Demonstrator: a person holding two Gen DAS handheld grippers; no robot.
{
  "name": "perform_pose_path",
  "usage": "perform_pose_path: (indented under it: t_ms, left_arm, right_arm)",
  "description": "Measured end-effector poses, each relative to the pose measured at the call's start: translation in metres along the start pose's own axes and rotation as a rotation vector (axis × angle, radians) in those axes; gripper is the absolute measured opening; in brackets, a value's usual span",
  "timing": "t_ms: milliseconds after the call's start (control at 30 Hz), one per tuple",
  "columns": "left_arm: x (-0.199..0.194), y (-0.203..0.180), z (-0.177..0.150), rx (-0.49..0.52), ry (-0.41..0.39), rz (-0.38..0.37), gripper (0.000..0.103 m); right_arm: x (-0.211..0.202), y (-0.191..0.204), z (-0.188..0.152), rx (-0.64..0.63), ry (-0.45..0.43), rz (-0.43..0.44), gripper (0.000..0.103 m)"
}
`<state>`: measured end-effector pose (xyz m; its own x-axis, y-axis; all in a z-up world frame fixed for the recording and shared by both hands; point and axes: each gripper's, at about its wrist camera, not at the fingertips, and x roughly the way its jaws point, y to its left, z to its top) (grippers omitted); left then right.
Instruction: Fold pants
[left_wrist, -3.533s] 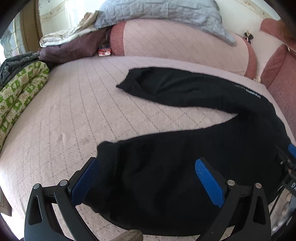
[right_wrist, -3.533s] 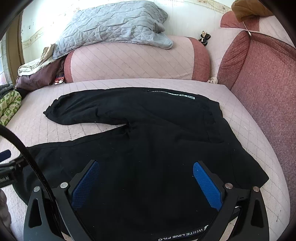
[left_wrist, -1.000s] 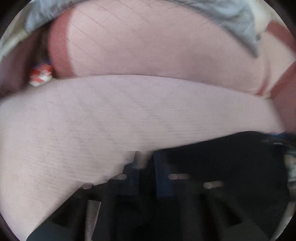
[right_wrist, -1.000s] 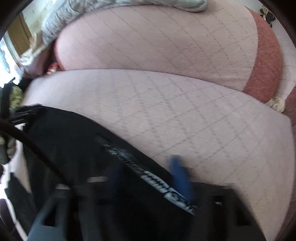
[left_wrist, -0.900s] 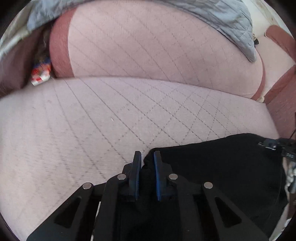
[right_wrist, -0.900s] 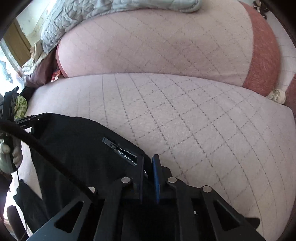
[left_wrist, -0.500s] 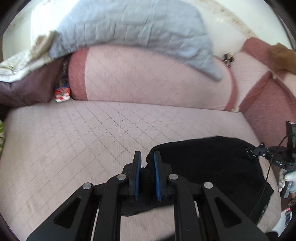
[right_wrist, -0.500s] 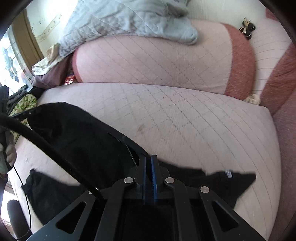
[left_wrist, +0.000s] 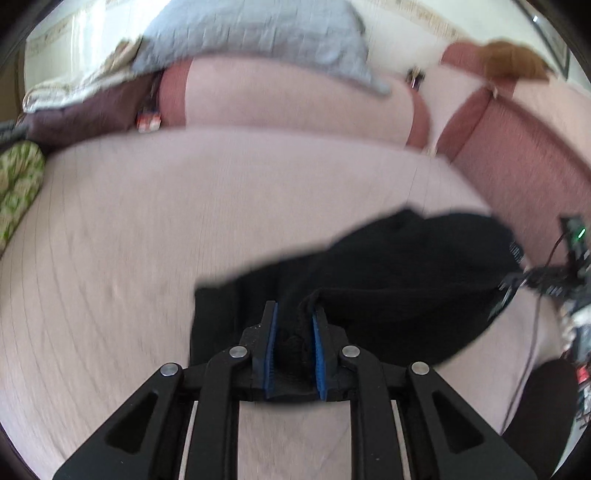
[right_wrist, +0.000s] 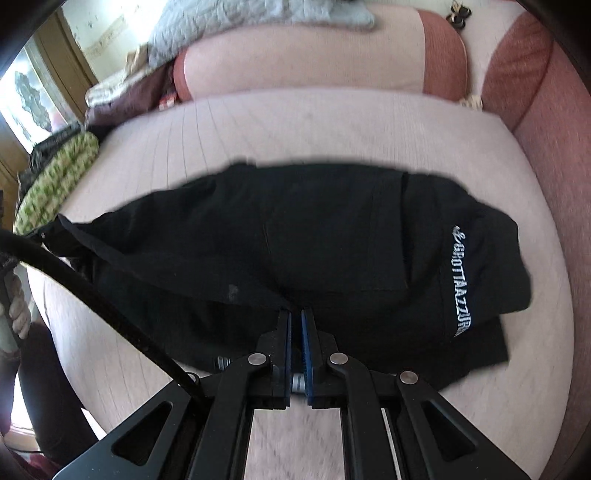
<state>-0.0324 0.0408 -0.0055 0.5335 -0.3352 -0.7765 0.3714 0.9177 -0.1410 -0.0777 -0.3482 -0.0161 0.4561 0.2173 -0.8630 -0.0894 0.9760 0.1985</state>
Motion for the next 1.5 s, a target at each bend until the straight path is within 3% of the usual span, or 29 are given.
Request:
perform_pose_path:
  t_ms: [133,367,500,600,667,733,833,900,1033,1233,1300,1333,1400,1467,1500]
  left_arm:
    - [0.001,0.0,-0.033,-0.005,0.052,0.037,0.023]
    - [-0.048,0.03,-0.055,-0.08,0.017,0.049,0.041]
    - [-0.072,0.065,-0.055,-0.195,-0.022,0.03,0.046]
    - [-0.069,0.084,-0.043,-0.298,-0.041,0.005,0.051]
    - [-0.056,0.09,-0.031,-0.362,-0.043,-0.017,0.052]
    - [-0.037,0.089,-0.023,-0.396,-0.025,-0.021,0.052]
    - [-0.011,0.083,-0.021,-0.399,-0.003,-0.008,0.052]
    - [-0.005,0.081,-0.025,-0.388,-0.011,-0.002,0.052]
    - [-0.001,0.089,-0.024,-0.415,-0.018,-0.027,0.052]
    - [0.0,0.098,-0.021,-0.406,-0.034,-0.005,0.052]
    - [0.006,0.103,-0.021,-0.423,-0.017,-0.013,0.052]
    - [0.008,0.105,-0.02,-0.439,-0.012,-0.025,0.052]
    - [0.012,0.111,-0.019,-0.466,-0.005,-0.05,0.052]
    - [0.015,0.114,-0.016,-0.481,-0.006,-0.051,0.052]
    - [0.015,0.113,-0.014,-0.478,-0.01,-0.042,0.052]
  right_arm:
    - [-0.002,0.004,-0.015,-0.015,0.025,-0.018,0.007]
    - [-0.005,0.013,-0.022,-0.101,0.138,-0.103,0.012]
    - [-0.021,0.011,-0.024,-0.098,0.132,-0.13,0.027]
    - [-0.035,0.015,-0.018,-0.08,0.101,-0.121,0.03]
    - [-0.041,0.021,-0.009,-0.072,0.073,-0.108,0.031]
    - [-0.042,0.031,0.006,-0.066,0.037,-0.092,0.042]
    - [-0.036,0.045,0.029,-0.052,-0.002,-0.073,0.056]
    - [-0.025,0.054,0.052,-0.033,-0.023,-0.049,0.059]
    - [0.011,0.071,0.099,-0.021,-0.038,-0.035,0.066]
    - [0.095,0.074,0.15,-0.011,0.036,-0.076,0.067]
    - [0.118,0.069,0.154,0.008,0.1,-0.056,0.065]
    - [0.128,0.07,0.154,0.01,0.143,-0.017,0.042]
    - [0.132,0.076,0.154,-0.051,0.151,-0.07,0.026]
    - [0.128,0.073,0.163,-0.036,0.129,-0.066,0.011]
    - [0.124,0.068,0.169,-0.011,0.1,-0.087,0.009]
